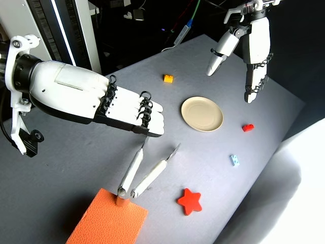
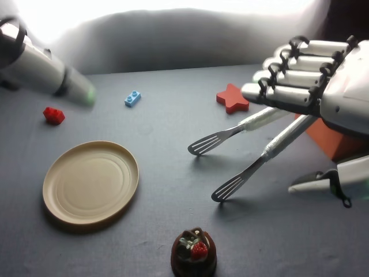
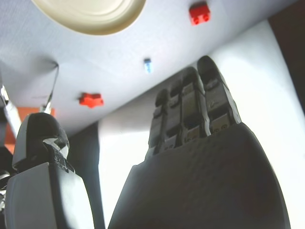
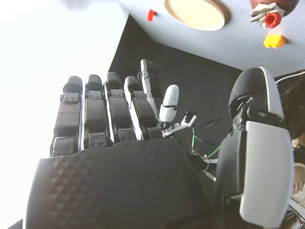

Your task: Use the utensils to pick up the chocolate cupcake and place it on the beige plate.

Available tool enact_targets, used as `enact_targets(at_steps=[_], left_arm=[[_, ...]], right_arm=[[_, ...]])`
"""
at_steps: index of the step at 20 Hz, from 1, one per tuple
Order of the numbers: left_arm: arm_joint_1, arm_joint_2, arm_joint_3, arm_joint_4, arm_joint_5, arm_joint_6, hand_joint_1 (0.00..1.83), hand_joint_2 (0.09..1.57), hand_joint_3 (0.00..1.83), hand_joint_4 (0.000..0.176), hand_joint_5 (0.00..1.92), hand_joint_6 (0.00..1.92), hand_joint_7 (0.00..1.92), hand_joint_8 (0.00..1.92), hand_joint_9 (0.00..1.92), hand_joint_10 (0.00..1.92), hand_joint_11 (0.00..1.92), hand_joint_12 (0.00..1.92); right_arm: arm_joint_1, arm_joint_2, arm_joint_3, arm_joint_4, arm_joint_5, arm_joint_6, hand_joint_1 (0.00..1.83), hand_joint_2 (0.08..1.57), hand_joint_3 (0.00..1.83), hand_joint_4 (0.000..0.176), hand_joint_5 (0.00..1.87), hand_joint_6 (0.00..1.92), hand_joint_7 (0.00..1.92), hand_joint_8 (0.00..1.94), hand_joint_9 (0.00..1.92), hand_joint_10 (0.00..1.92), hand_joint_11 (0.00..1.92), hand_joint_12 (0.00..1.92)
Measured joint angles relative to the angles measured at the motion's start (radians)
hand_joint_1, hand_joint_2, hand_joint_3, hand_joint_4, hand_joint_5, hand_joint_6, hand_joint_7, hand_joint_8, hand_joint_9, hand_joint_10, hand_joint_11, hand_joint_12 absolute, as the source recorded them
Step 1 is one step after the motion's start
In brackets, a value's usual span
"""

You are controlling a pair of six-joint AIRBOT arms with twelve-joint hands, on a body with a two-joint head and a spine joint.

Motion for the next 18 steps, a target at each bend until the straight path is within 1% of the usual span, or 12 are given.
enact_targets(at_steps=[2, 4, 6, 7, 9, 10, 12, 13, 14, 15, 17, 18], left_arm=[[0.000, 0.000, 0.000, 0.005, -0.003, -0.001, 0.08, 1.15, 0.01, 0.000, 0.02, 0.01, 0.02, 0.01, 0.00, 0.00, 0.00, 0.00], [0.000, 0.000, 0.002, 0.001, -0.002, -0.001, 0.11, 1.14, 0.00, 0.000, 0.03, 0.01, 0.02, 0.00, 0.00, 0.00, 0.00, 0.00], [0.000, -0.002, 0.010, 0.002, -0.001, 0.000, 0.14, 1.14, 0.00, 0.000, 0.03, 0.00, 0.02, 0.00, 0.00, 0.00, 0.00, 0.00], [0.000, -0.002, 0.013, 0.001, -0.002, 0.000, 0.15, 1.14, 0.00, 0.000, 0.02, 0.00, 0.02, 0.00, 0.00, 0.00, 0.00, 0.00], [0.000, -0.002, 0.014, 0.003, -0.001, 0.001, 0.13, 1.13, 0.00, 0.000, 0.01, 0.00, 0.02, 0.00, 0.00, 0.00, 0.00, 0.00], [-0.001, -0.002, 0.014, 0.003, -0.001, 0.001, 0.13, 1.13, 0.00, 0.000, 0.00, 0.00, 0.00, 0.00, 0.00, 0.00, 0.00, 0.00], [-0.001, -0.002, 0.014, 0.003, -0.002, 0.001, 0.15, 1.12, 0.00, 0.000, 0.04, 0.01, 0.03, 0.01, 0.02, 0.01, 0.02, 0.01], [-0.001, -0.002, 0.014, 0.002, -0.003, 0.001, 0.14, 1.12, 0.00, 0.000, 0.04, 0.01, 0.05, 0.01, 0.03, 0.01, 0.03, 0.02], [-0.001, -0.004, 0.014, 0.002, -0.003, 0.002, 0.11, 1.13, 0.00, 0.000, 0.02, 0.00, 0.04, 0.01, 0.02, 0.00, 0.02, 0.01], [-0.002, -0.004, 0.014, 0.002, -0.003, 0.002, 0.13, 1.13, 0.00, 0.000, 0.02, 0.00, 0.04, 0.01, 0.02, 0.00, 0.01, 0.01], [-0.003, -0.004, 0.014, 0.001, -0.005, 0.003, 0.15, 1.12, 0.00, 0.000, 0.04, 0.01, 0.07, 0.01, 0.04, 0.01, 0.02, 0.02], [-0.003, -0.004, 0.014, 0.002, -0.003, 0.003, 0.14, 1.12, 0.00, 0.000, 0.03, 0.00, 0.06, 0.01, 0.03, 0.00, 0.02, 0.02]], right_arm=[[0.005, 0.000, 0.000, 0.014, -0.021, 0.000, 0.13, 1.03, 0.01, 0.000, 0.11, 0.00, 0.14, 0.00, 0.14, 0.00, 0.00, 0.51], [0.027, -0.001, 0.000, 0.027, -0.049, 0.000, 0.16, 1.03, 0.00, 0.000, 0.11, 0.00, 0.14, 0.00, 0.12, 0.00, 0.00, 0.50], [0.050, -0.017, 0.012, 0.034, -0.078, 0.000, 0.19, 1.02, 0.00, 0.000, 0.11, 0.00, 0.14, 0.00, 0.11, 0.00, 0.00, 0.44], [0.062, -0.025, 0.020, 0.034, -0.097, 0.000, 0.19, 1.01, 0.00, 0.000, 0.13, 0.00, 0.15, 0.00, 0.12, 0.00, 0.00, 0.46], [0.082, -0.047, 0.048, 0.035, -0.141, 0.000, 0.25, 0.98, 0.00, 0.000, 0.12, 0.00, 0.13, 0.00, 0.11, 0.00, 0.00, 0.49], [0.094, -0.067, 0.081, 0.036, -0.179, 0.000, 0.29, 0.97, 0.00, 0.000, 0.10, 0.00, 0.11, 0.00, 0.10, 0.00, 0.00, 0.43], [0.105, -0.105, 0.127, 0.037, -0.238, 0.000, 0.31, 0.95, 0.00, 0.000, 0.09, 0.00, 0.10, 0.00, 0.09, 0.00, 0.00, 0.39], [0.105, -0.117, 0.139, 0.037, -0.255, 0.000, 0.31, 0.94, 0.00, 0.000, 0.09, 0.00, 0.10, 0.00, 0.08, 0.00, 0.00, 0.40], [0.117, -0.134, 0.155, 0.038, -0.276, 0.000, 0.33, 0.93, 0.00, 0.000, 0.07, 0.00, 0.08, 0.00, 0.06, 0.00, 0.00, 0.35], [0.125, -0.154, 0.175, 0.039, -0.286, 0.001, 0.34, 0.92, 0.00, 0.000, 0.07, 0.00, 0.08, 0.00, 0.06, 0.00, 0.00, 0.39], [0.137, -0.201, 0.221, 0.038, -0.288, 0.001, 0.34, 0.93, 0.00, 0.000, 0.03, 0.00, 0.05, 0.00, 0.05, 0.00, 0.00, 0.33], [0.137, -0.227, 0.247, 0.038, -0.298, 0.019, 0.35, 0.92, 0.00, 0.000, 0.04, 0.00, 0.07, 0.00, 0.07, 0.01, 0.00, 0.35]])
